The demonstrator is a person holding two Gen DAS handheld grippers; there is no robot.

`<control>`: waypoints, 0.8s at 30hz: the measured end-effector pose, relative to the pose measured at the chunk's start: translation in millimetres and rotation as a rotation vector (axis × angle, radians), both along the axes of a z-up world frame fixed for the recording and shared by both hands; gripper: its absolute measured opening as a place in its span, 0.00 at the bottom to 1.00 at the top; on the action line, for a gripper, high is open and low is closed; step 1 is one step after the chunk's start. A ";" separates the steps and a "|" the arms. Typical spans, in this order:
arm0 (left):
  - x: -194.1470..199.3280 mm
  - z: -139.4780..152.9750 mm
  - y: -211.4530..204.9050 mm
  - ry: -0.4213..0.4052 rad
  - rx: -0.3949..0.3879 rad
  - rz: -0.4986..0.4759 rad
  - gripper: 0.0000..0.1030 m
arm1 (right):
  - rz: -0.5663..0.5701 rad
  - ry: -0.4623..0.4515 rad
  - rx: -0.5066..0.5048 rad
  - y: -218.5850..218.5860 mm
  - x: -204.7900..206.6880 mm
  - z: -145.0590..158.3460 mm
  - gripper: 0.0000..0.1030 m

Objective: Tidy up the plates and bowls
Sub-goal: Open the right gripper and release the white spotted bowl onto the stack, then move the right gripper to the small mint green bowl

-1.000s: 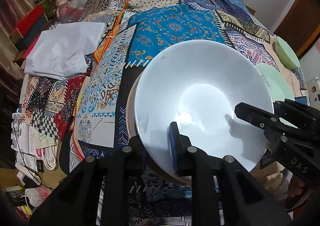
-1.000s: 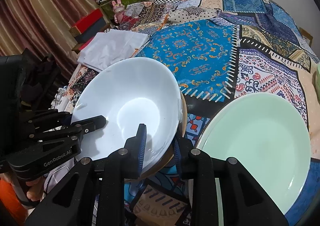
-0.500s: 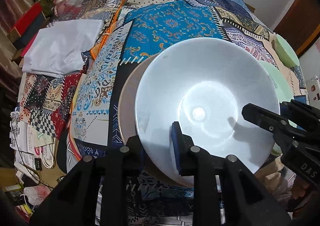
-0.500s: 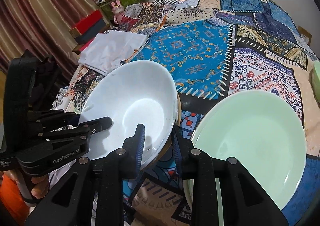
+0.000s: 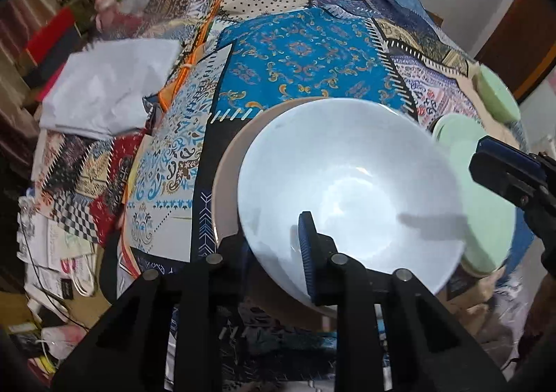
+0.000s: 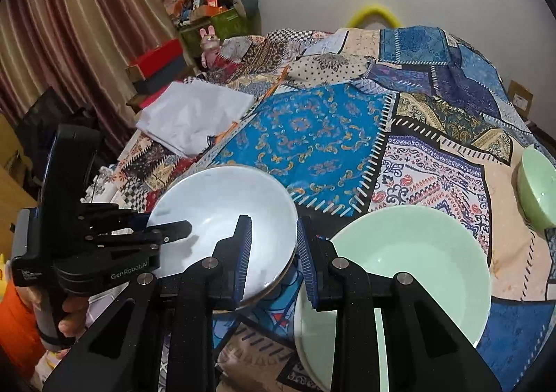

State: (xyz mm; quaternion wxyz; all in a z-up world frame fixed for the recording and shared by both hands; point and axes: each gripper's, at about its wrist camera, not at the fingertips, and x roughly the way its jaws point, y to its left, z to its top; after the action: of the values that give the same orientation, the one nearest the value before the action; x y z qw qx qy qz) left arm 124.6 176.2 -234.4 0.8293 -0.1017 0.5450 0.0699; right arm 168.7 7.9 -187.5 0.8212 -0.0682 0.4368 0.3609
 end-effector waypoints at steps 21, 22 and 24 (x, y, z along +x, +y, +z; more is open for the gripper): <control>-16.4 66.1 -17.2 -0.149 0.140 0.018 0.30 | -0.071 -0.053 0.014 -58.5 -1.2 15.4 0.37; -16.5 70.9 -21.0 -0.161 0.144 0.012 0.31 | -0.081 -0.063 0.015 -64.7 -0.6 17.7 0.38; -16.7 81.6 -31.1 -0.190 0.154 -0.004 0.37 | -0.109 -0.087 0.012 -80.5 0.7 24.0 0.38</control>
State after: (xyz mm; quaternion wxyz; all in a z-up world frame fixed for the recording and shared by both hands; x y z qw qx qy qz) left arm 107.9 145.1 -152.8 0.8828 -0.0427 0.4571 0.0999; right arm 169.4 -72.5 -163.5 0.8581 -0.0551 0.4018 0.3151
